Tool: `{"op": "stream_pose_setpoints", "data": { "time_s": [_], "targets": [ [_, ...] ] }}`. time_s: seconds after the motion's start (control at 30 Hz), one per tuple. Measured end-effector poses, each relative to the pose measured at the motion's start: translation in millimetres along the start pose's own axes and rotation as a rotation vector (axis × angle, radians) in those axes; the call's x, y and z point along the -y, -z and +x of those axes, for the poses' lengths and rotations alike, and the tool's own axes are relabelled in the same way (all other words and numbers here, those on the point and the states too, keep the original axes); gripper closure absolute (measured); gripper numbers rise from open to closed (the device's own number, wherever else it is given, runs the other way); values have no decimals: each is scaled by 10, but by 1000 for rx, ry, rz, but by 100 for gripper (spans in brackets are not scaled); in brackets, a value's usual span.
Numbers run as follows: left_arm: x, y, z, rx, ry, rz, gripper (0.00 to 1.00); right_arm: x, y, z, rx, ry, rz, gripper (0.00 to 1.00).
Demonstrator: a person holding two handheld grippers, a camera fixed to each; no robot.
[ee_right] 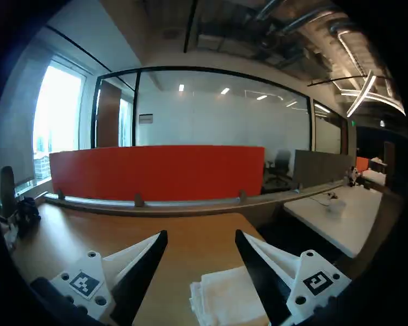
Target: Fold towel
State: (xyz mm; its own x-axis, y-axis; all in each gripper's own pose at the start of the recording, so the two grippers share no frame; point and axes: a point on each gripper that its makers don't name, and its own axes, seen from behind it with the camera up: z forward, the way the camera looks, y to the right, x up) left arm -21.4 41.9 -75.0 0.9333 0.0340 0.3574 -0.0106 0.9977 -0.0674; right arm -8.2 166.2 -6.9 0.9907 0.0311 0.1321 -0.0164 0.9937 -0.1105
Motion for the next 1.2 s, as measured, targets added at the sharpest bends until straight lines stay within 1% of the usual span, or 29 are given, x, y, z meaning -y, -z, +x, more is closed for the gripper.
{"op": "stream_pose_setpoints", "data": {
  "time_s": [0.17, 0.37, 0.6, 0.87, 0.97, 1.07, 1.2],
  "targets": [
    [51, -68, 284, -57, -3, 1, 16, 253, -4, 83, -11, -7, 45, 3],
    [116, -158, 601, -118, -5, 4, 16, 559, -1, 162, -21, -2, 90, 3],
    [125, -225, 929, -186, 9, 1, 16, 902, -8, 258, -39, -13, 134, 3],
    [101, -240, 1207, -253, 17, -6, 16, 1300, 17, 356, -56, -28, 181, 3],
    [108, -243, 1284, -271, 21, 0, 16, 1439, 16, 393, -63, -34, 192, 3],
    [129, -244, 1340, -288, 19, 10, 16, 1535, 23, 392, -63, -42, 203, 3],
    [158, -226, 1387, -307, 34, 16, 16, 1602, 63, 408, -62, -35, 215, 3]
  ]
}}
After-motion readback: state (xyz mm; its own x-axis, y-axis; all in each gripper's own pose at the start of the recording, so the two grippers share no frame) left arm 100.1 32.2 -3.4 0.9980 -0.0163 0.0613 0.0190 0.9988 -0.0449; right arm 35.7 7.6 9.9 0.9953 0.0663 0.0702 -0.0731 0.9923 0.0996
